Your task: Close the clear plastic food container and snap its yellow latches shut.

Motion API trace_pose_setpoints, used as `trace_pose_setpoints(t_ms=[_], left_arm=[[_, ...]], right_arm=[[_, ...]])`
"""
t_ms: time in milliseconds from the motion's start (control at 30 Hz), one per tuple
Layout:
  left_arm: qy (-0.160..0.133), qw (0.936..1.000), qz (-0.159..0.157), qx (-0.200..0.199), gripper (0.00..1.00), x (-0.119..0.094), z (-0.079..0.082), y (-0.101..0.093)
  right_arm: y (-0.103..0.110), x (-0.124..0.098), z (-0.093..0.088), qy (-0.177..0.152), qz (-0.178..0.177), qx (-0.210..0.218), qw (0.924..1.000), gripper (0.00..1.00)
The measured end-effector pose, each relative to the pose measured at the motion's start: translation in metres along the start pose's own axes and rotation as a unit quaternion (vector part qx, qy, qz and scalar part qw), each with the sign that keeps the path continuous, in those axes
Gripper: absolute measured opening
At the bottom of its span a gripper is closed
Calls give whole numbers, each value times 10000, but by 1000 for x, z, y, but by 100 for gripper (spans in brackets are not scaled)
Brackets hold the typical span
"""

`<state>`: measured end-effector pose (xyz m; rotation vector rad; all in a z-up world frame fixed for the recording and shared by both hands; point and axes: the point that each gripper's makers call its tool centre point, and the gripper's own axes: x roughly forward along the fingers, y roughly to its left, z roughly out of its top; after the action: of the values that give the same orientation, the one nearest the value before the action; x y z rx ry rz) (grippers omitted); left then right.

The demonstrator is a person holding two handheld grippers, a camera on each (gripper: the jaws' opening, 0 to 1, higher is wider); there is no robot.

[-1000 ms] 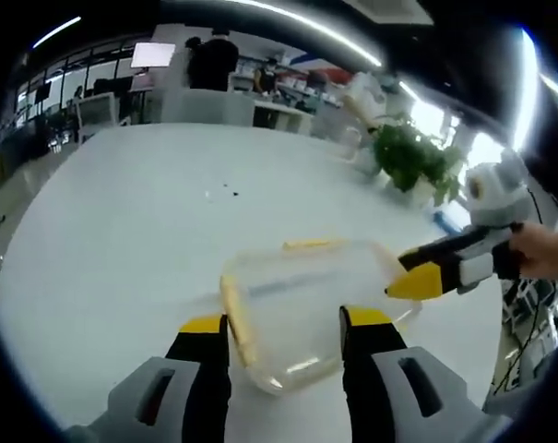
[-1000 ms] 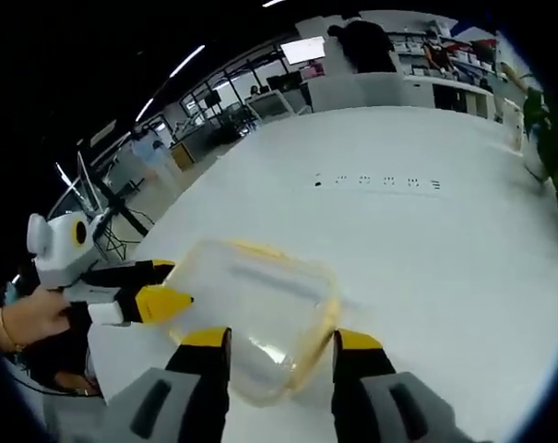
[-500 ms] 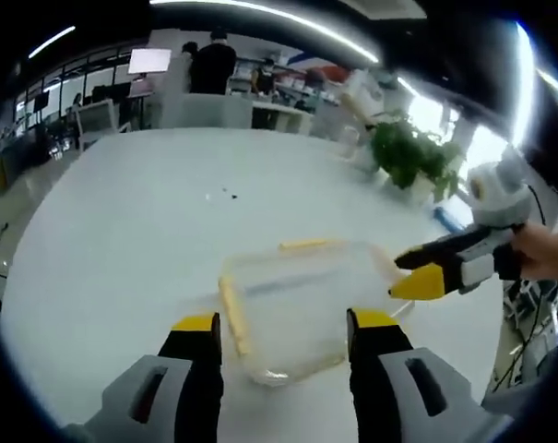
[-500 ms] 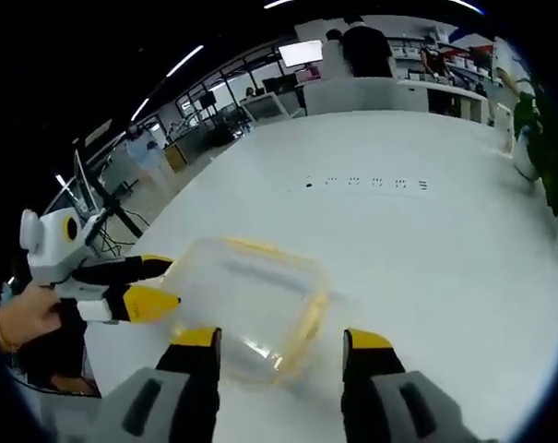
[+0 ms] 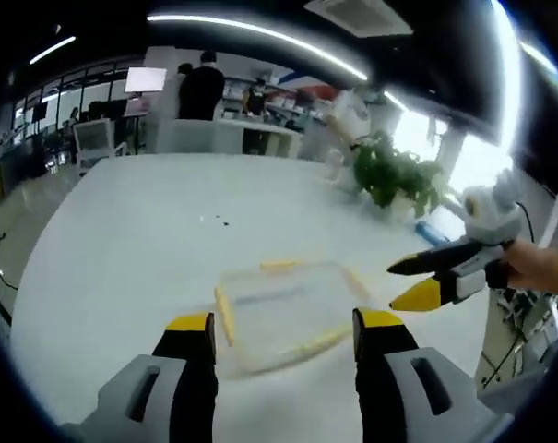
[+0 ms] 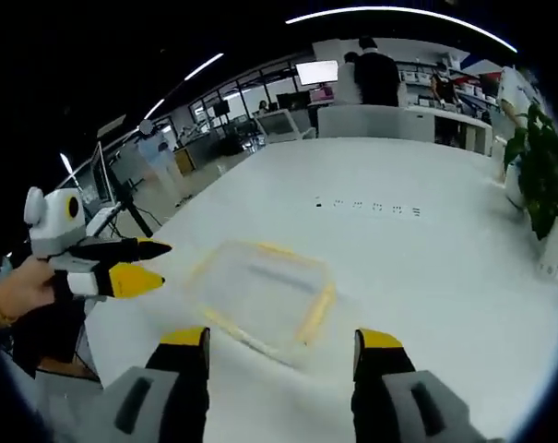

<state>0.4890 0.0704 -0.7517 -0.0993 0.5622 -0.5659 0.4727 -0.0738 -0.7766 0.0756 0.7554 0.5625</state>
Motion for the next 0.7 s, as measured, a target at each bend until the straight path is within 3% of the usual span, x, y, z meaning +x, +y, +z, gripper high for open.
trace_pose_setpoints(t_ms=[367,500,700], left_arm=[[-133,9988,-127,450,64,-42,-4,-20],[-196,9988,-144,429,64,-55,-8,-24],[-246,9964,-317,746,67,-75,-13,-33]], right_arm=[[23,-33,-7,-249,123,4,9996,67],[37,-45,-15,-312,194,-14,9993,68],[48,-60,-25,-428,244,57,9988,69]])
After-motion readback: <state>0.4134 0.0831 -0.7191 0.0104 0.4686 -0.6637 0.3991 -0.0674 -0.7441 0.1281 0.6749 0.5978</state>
